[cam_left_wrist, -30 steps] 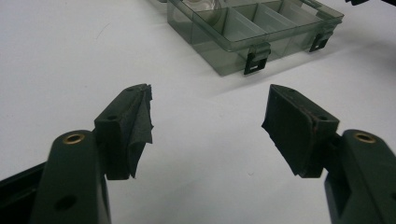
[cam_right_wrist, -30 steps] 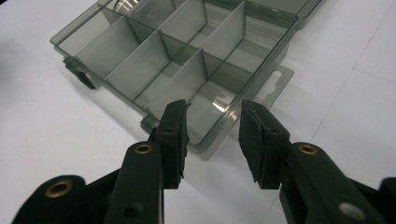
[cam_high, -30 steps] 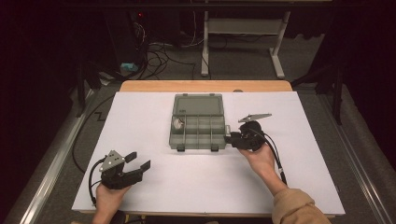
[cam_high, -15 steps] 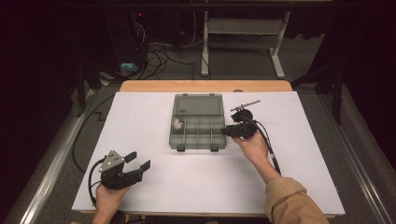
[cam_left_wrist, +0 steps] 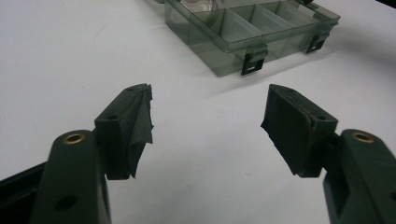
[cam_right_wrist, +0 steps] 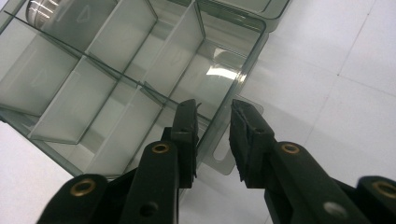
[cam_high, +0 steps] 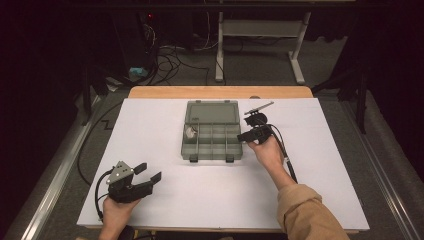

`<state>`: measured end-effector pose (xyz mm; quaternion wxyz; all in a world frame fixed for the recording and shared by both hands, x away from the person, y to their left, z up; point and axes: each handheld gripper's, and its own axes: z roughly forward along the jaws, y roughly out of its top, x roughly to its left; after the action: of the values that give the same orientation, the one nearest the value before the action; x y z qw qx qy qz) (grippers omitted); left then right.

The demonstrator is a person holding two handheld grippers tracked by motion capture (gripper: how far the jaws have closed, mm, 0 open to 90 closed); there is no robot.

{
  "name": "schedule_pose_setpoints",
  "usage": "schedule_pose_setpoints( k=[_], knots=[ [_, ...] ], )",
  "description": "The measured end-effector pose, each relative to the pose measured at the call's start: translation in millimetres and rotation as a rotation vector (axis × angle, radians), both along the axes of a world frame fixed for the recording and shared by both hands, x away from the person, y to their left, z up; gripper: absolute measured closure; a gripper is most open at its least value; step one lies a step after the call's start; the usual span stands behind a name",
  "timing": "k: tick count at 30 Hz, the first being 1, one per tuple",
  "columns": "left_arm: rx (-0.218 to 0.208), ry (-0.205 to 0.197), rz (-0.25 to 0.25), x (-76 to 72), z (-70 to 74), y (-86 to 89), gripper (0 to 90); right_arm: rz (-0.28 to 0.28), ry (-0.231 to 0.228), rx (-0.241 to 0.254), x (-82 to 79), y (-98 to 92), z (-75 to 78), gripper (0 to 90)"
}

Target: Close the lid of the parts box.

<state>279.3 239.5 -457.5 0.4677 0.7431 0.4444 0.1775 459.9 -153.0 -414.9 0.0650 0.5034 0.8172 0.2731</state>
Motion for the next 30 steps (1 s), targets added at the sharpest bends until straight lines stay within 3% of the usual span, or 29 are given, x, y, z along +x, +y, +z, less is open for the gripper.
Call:
schedule_pose_setpoints(
  k=[2,6,9,20,30],
  knots=[
    [0.002,0.007,0.001,1.2,0.4,0.1,33.0,0.0,0.008,-0.007,1.0,0.9,0.2,73.0],
    [0.057,-0.005,0.014,2.4,6.4,-4.7,33.0,-0.002,0.017,-0.021,3.0,4.1,0.3,73.2],
    [0.047,-0.014,0.02,6.5,12.5,-6.5,33.2,-0.003,0.02,-0.016,3.5,3.4,0.1,73.3],
    [0.014,0.033,0.018,31.6,22.7,-13.6,37.8,-0.023,0.03,0.002,3.5,2.4,-0.6,72.9],
    [0.038,0.087,0.02,59.7,26.6,-23.8,38.8,-0.022,0.026,0.009,3.2,1.4,-1.3,72.9]
  ],
)
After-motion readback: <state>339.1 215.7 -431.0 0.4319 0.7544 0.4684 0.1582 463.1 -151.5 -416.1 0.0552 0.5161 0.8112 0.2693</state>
